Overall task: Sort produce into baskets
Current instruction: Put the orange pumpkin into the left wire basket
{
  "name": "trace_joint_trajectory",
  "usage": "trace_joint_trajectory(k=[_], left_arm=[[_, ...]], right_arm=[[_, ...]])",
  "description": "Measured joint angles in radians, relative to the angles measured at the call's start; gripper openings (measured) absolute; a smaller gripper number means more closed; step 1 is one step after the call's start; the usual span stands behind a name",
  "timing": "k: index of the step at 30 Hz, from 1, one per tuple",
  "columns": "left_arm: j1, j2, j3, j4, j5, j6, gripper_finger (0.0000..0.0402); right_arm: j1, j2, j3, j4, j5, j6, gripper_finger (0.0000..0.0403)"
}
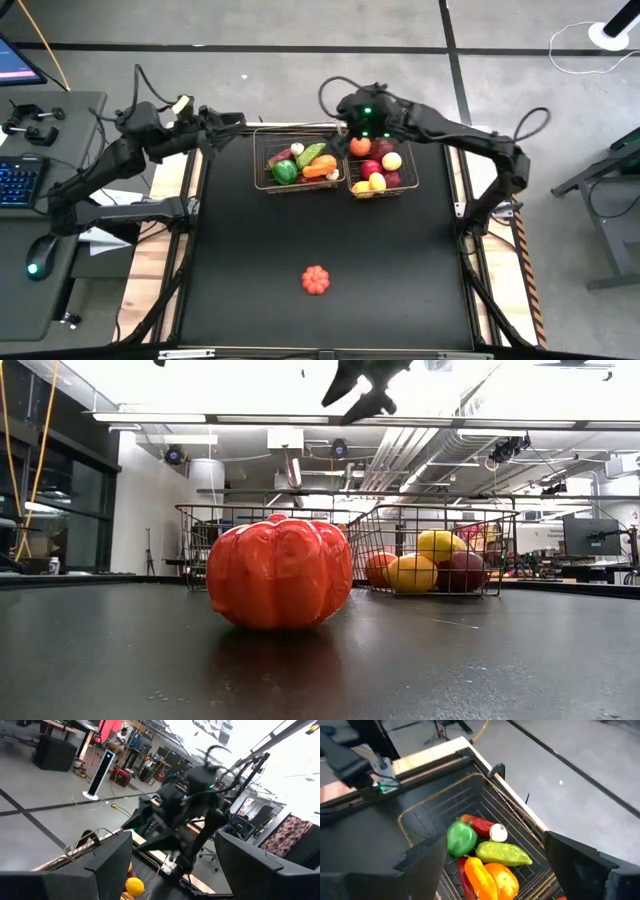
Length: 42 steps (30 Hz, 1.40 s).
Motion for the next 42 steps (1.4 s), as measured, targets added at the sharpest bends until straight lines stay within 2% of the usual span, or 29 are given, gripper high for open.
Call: trace_joint_trajectory(k=[5,9,14,17,19,21,23,26,28,30,33,37,42], left_arm=[[0.000,0.057,0.000,0.027,0.081,-0.010,0.0279],[-0.027,0.140,0.002,0.106,0.241,-0.069,0.0314],[-0.132,0.299,0.046,0.137,0.437,-0.084,0.0367],[-0.189,0.371,0.090,0.154,0.509,-0.067,0.0375],[-0.239,0.411,0.118,0.127,0.526,0.013,0.0375],[-0.293,0.444,0.135,0.030,0.518,0.131,0.0375],[-0.351,0.473,0.136,-0.087,0.446,0.259,0.0375],[-0.433,0.525,0.136,-0.256,0.209,0.413,0.0375],[-0.474,0.576,0.136,-0.298,0.065,0.459,0.0375],[-0.503,0.627,0.135,-0.286,-0.009,0.489,0.0375],[-0.530,0.699,0.136,-0.233,0.020,0.542,0.0375],[-0.558,0.793,0.135,-0.253,0.138,0.557,0.0375],[-0.592,0.872,0.135,-0.284,0.139,0.413,0.0375]], right_arm=[[0.001,-0.059,0.000,-0.039,0.000,-0.009,0.0323],[0.001,-0.092,0.000,-0.073,0.001,-0.031,0.0323],[0.001,-0.114,0.000,-0.125,0.013,-0.066,0.0323],[0.000,-0.137,0.000,-0.189,0.027,-0.087,0.0323],[0.000,-0.155,0.000,-0.242,0.047,-0.107,0.0323],[0.000,-0.177,0.000,-0.305,0.071,-0.120,0.0323],[0.000,-0.200,0.000,-0.353,0.099,-0.112,0.0323],[-0.001,-0.232,0.000,-0.411,0.138,-0.105,0.0323],[-0.001,-0.250,0.000,-0.430,0.140,-0.104,0.0323],[-0.002,-0.264,0.000,-0.436,0.140,-0.104,0.0323],[-0.002,-0.276,0.000,-0.441,0.140,-0.103,0.0323],[-0.002,-0.277,0.000,-0.473,0.140,-0.104,0.0323],[-0.002,-0.279,-0.039,-0.497,0.140,-0.109,0.0323]])
